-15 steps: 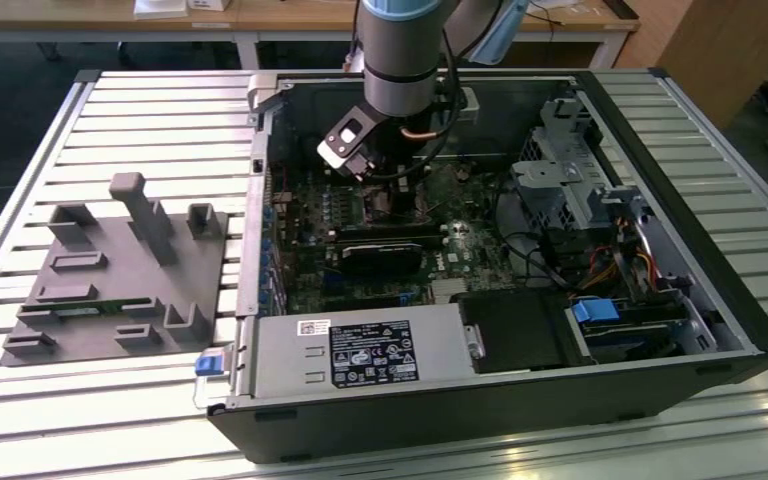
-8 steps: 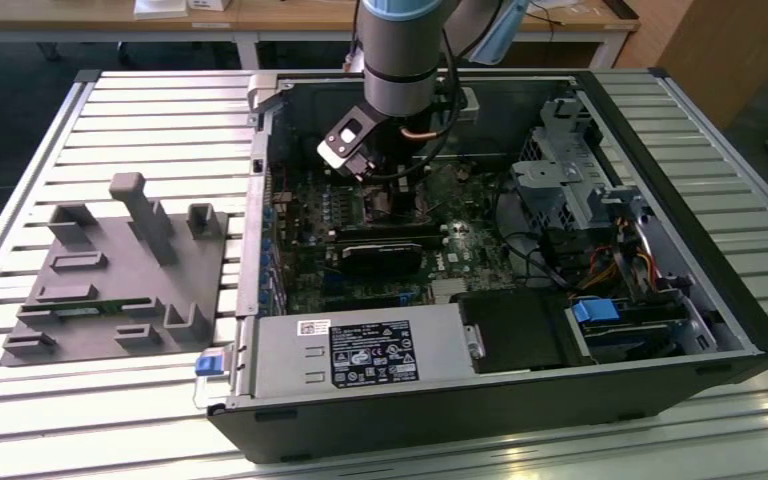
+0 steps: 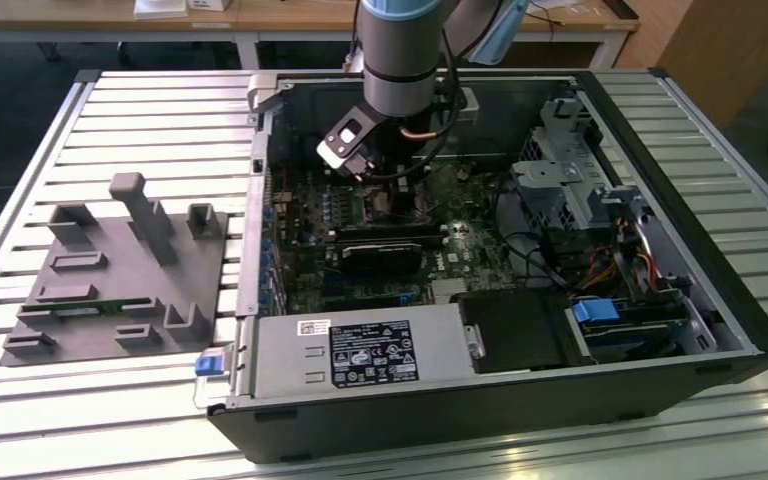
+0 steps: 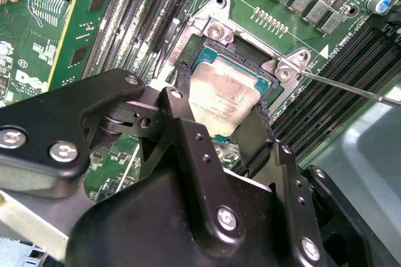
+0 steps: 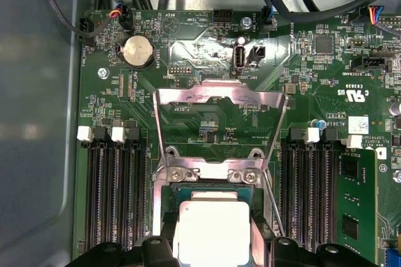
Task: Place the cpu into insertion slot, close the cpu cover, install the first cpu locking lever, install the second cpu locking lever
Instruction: 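Place the cpu into insertion slot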
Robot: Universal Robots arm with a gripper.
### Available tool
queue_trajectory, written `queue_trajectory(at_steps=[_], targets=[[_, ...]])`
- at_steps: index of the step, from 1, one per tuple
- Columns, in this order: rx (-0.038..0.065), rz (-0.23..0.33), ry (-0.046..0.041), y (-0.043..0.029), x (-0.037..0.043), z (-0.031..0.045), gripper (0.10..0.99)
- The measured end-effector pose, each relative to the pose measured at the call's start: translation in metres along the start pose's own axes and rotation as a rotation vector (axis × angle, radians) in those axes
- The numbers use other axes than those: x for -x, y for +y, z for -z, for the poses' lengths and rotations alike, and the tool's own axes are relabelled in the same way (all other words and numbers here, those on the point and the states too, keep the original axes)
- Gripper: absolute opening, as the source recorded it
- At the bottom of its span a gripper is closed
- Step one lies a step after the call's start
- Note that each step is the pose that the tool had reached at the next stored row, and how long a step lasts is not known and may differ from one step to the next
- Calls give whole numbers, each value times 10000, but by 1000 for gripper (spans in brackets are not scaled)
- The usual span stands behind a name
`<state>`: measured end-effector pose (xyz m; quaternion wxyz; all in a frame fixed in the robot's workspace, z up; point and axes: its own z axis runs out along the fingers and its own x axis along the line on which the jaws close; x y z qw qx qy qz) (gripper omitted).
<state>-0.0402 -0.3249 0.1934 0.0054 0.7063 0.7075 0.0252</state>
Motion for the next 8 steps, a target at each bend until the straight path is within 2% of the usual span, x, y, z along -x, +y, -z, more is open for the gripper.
queue_trajectory(at_steps=[8], targets=[[-3,1,-5,-6,1,2,537]])
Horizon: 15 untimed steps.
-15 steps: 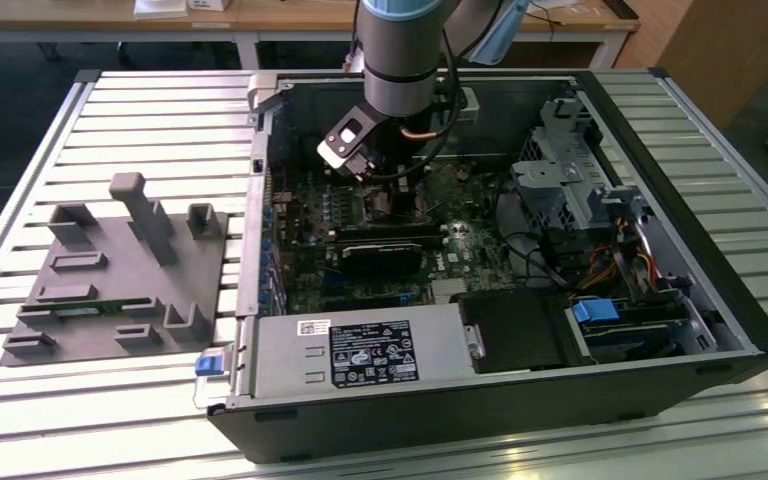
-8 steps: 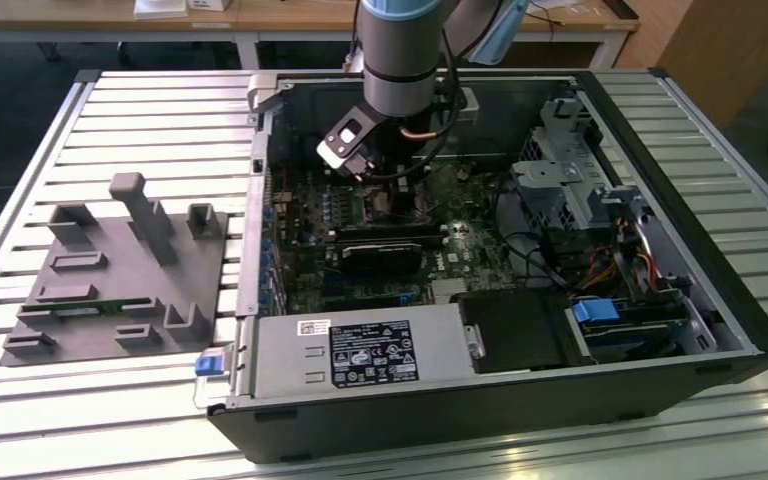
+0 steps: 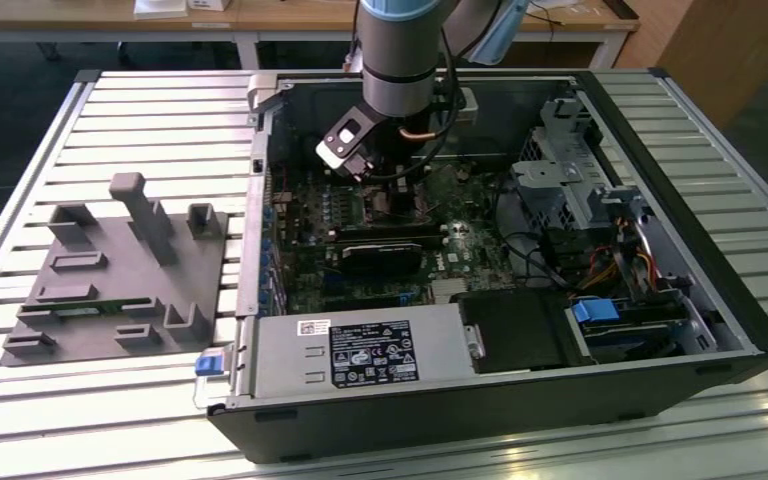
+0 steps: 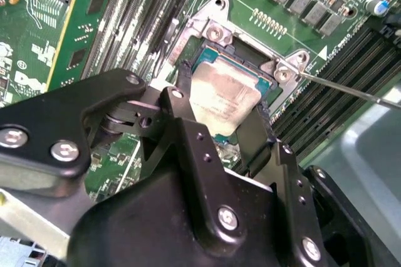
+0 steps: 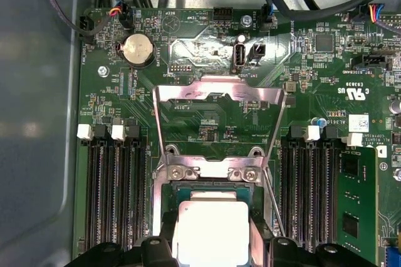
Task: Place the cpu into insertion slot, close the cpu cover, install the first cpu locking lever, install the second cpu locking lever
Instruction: 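Place the cpu into insertion slot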
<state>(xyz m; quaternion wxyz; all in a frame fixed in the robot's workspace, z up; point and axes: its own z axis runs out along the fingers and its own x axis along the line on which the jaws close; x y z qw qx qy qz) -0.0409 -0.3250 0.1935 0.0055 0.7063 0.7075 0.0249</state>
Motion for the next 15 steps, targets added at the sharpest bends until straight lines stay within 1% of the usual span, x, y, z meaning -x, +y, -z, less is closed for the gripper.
queue_trajectory(at_steps=[5,14,15], targets=[[-4,-6,-2,22,0,-1,537],[-2,-5,1,25,0,-2,549],[-3,-4,1,26,0,-2,612]])
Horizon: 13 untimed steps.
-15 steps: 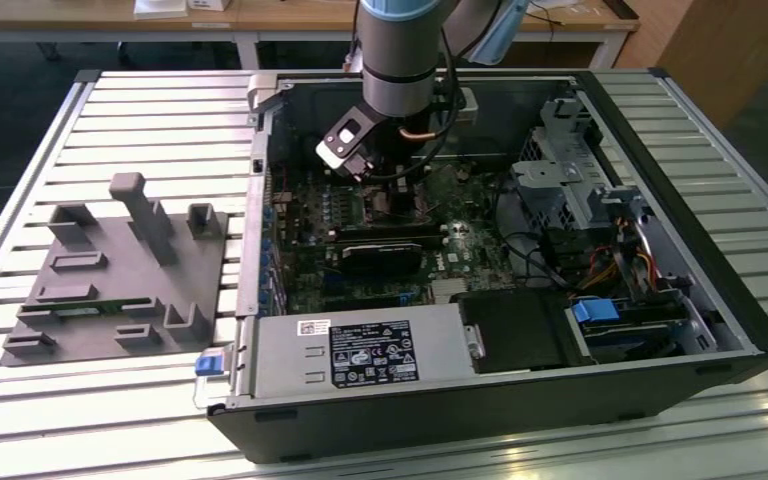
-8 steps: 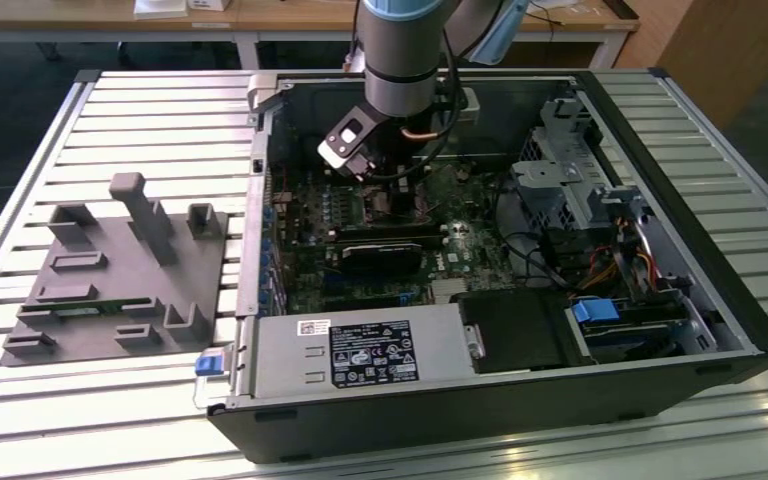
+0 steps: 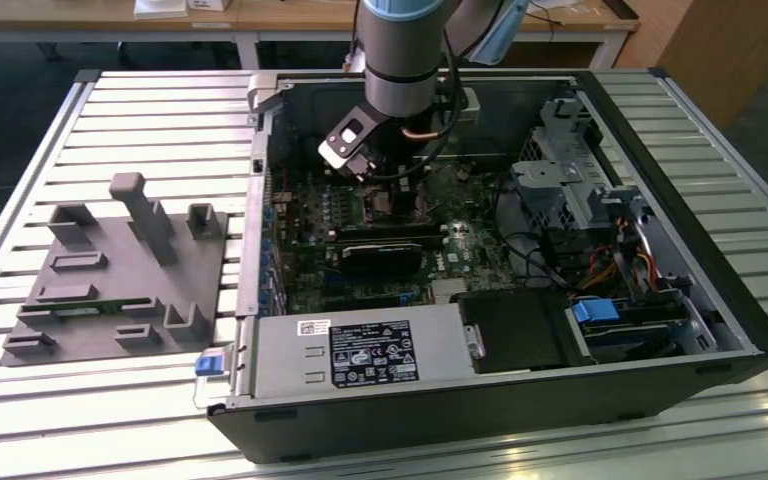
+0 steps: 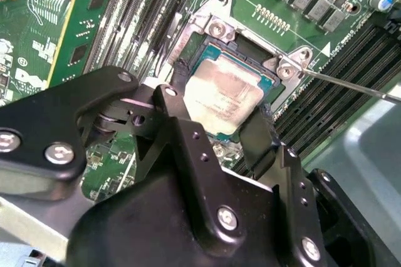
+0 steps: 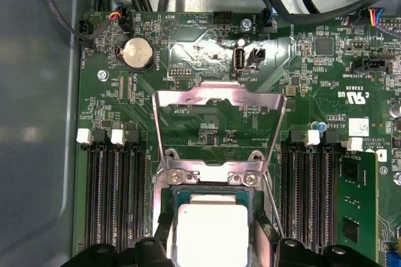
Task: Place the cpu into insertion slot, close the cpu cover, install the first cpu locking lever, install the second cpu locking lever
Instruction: 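Place the cpu into insertion slot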
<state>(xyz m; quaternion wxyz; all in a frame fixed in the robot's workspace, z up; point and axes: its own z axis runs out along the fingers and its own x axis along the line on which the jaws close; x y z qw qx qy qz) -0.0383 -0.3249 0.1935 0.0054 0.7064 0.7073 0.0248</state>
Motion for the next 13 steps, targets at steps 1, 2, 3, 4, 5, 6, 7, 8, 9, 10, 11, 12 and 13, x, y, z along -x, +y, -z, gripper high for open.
queue_trajectory(at_steps=[1,2,3,4,5,6,7,8,9,10,11,12,13], targets=[[0,-1,0,0,0,0,612],[-1,0,-1,0,0,0,612],[-1,0,-1,1,0,0,612],[-1,0,-1,1,0,1,612],[-2,0,-3,1,0,3,612],[-3,0,-6,1,1,8,612],[-2,-1,-2,1,0,14,612],[-1,0,-2,2,0,23,612],[-1,-1,-2,2,0,33,612],[-1,-1,-2,2,-1,45,612],[-1,-1,-1,3,-1,57,612],[-1,-1,-1,4,-2,71,612],[-1,-1,-2,4,-2,85,612]])
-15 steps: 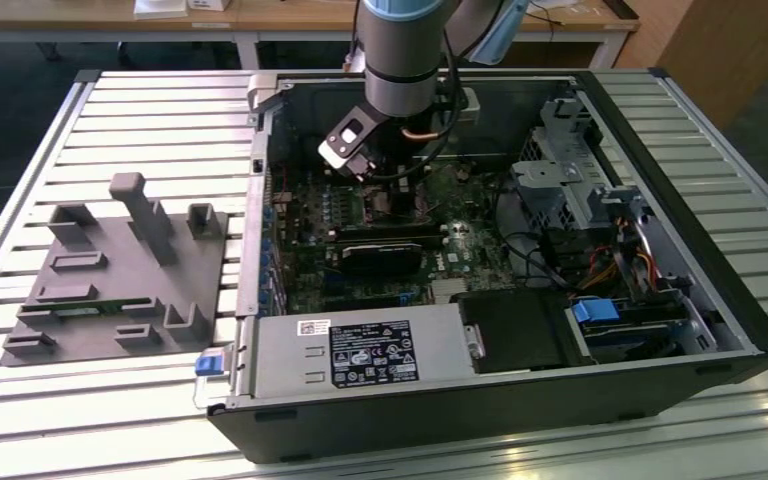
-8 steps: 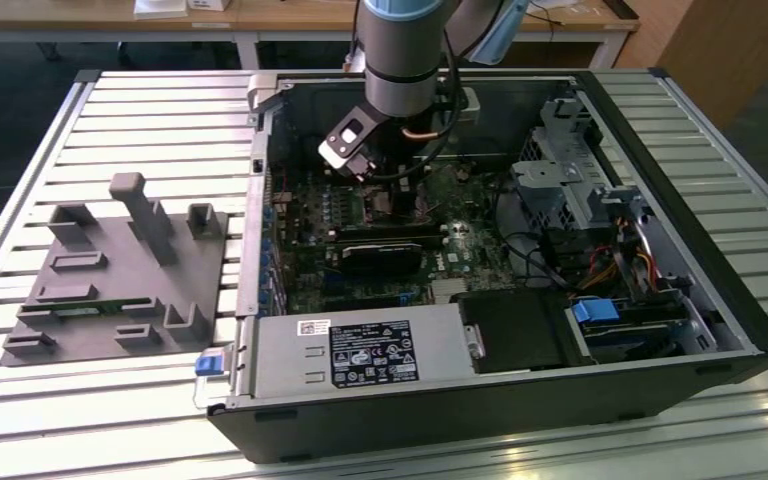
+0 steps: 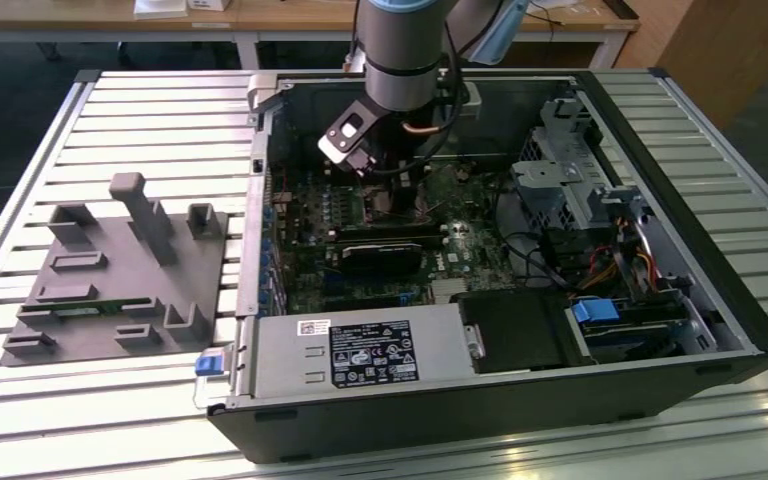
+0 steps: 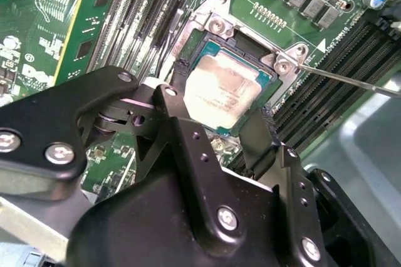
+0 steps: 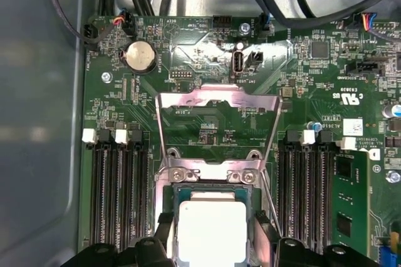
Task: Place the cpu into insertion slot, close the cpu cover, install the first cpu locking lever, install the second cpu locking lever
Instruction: 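Place the cpu into insertion slot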
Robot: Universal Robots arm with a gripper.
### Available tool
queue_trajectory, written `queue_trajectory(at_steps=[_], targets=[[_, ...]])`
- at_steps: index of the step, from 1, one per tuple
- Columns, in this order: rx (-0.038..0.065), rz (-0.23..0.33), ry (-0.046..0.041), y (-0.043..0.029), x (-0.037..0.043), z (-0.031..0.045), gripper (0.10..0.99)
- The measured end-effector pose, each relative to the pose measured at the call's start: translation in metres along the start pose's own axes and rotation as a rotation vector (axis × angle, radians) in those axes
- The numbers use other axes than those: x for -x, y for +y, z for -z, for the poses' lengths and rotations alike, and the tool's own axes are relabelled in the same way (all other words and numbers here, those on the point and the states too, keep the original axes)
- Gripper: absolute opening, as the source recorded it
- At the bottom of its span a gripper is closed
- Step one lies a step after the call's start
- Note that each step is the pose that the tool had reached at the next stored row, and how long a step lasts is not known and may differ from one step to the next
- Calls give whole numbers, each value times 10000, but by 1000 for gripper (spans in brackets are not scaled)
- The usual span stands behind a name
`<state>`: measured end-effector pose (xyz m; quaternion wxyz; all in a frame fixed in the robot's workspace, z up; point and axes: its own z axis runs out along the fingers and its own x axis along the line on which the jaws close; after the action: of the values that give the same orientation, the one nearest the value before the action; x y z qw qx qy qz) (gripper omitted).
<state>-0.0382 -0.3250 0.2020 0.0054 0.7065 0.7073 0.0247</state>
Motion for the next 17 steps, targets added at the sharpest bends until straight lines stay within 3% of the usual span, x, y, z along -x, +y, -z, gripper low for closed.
queue_trajectory(at_steps=[2,8,13,14,17], targets=[[0,0,1,1,0,19,596],[0,0,1,2,-2,55,294],[1,0,2,3,-2,62,176],[0,0,0,3,-2,63,114],[0,0,1,3,-2,65,114]])
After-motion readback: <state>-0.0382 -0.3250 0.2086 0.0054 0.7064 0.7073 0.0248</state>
